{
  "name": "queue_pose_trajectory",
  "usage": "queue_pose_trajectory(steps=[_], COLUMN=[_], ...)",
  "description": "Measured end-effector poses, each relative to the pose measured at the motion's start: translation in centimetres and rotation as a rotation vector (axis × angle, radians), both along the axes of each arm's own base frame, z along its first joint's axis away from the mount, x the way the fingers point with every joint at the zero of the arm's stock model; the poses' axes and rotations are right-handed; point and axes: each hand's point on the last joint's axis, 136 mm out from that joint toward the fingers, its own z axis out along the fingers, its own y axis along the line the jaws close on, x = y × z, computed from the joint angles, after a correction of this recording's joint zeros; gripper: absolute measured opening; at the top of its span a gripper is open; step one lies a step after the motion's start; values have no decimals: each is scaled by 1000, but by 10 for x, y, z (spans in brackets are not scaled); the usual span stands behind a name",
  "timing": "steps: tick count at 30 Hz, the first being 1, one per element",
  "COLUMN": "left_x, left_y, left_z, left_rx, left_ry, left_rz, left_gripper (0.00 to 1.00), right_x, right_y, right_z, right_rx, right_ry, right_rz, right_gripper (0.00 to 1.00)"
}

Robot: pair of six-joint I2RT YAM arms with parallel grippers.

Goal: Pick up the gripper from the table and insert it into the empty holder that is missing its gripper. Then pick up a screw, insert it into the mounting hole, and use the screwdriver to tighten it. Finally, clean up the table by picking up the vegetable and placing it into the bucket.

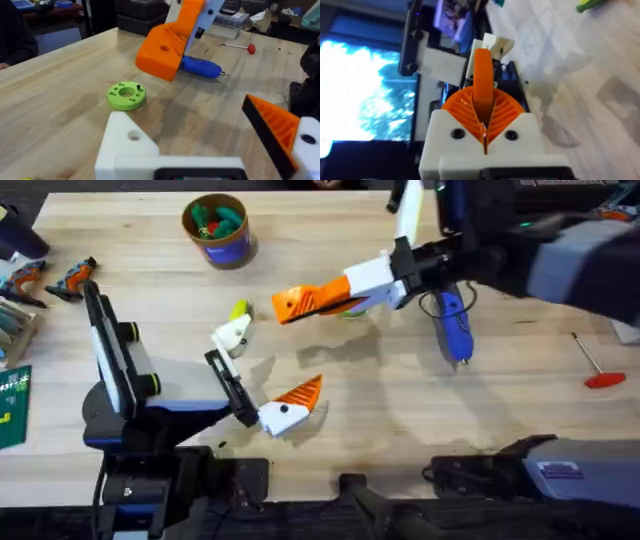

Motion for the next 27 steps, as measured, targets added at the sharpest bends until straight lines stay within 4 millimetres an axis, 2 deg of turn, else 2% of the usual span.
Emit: queue_pose_trajectory(steps=[7, 14, 18, 27], left_x=[0, 0, 0, 0], left_y=[0, 0, 0, 0], left_z=[0, 0, 0, 0], left_rx=[0, 0, 0, 0], left_ry=[0, 0, 0, 0], left_rz=[0, 0, 0, 0], left_gripper=[987, 987, 987, 986], right_x=[5, 4, 1, -3], right_y=[12, 29, 29, 26], right_z=[-9, -15, -20, -31], right_rx=[118, 158, 160, 114], right_ry=[58, 57, 68, 215], right_rz=[125, 207, 214, 199], right_gripper=[14, 14, 14, 14])
